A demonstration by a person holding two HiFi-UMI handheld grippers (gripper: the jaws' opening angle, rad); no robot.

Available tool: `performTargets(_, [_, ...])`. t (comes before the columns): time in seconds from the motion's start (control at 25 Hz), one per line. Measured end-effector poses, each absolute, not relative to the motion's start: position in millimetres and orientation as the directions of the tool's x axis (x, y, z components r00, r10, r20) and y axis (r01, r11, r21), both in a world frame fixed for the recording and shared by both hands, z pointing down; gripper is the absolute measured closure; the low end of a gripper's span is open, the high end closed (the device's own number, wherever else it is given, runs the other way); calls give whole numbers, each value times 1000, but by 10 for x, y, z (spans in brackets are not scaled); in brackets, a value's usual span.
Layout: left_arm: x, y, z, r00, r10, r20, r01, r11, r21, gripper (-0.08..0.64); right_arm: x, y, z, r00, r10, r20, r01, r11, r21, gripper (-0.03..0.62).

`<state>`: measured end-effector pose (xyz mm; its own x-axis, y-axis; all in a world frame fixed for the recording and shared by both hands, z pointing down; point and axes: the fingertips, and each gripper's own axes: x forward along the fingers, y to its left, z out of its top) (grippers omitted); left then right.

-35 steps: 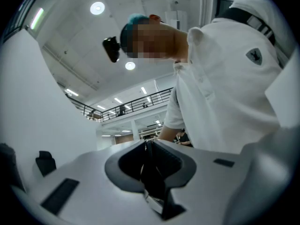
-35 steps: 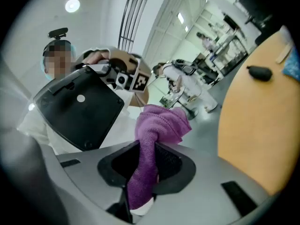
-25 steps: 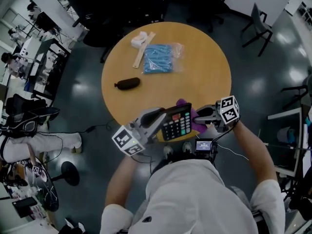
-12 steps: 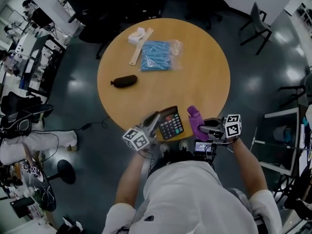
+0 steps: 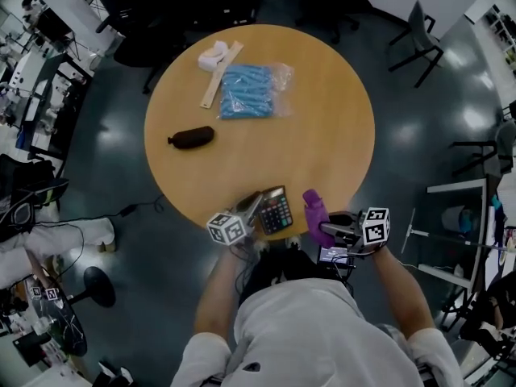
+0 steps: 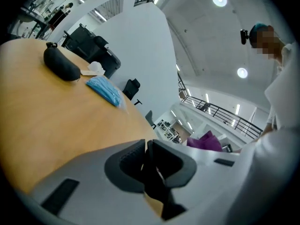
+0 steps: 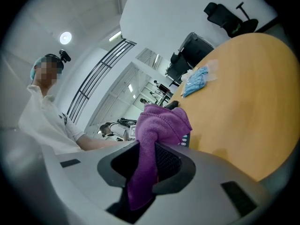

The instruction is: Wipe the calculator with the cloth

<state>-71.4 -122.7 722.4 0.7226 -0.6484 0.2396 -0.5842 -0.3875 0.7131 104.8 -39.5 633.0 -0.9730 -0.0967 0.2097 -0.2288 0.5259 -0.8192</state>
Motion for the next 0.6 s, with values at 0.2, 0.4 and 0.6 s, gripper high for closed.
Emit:
performTargets(0.2, [-737,-1321,7518,723,-629,287,-593,-351,725,506,1079,-386,6425,-971,-106,212,-237,491,-838,495])
performTargets(0.4, [-771,-1347,7628,729,-617,296,-589,-346,730,506,1087,-421,6461,-974,-115,196,-227,472,-852,495])
performTargets(0.6, [-780,-1381,7642,728,-607,319,-606,-351,714,506,1085,-426,6485,-976,-113,186,-218,467,-857,497])
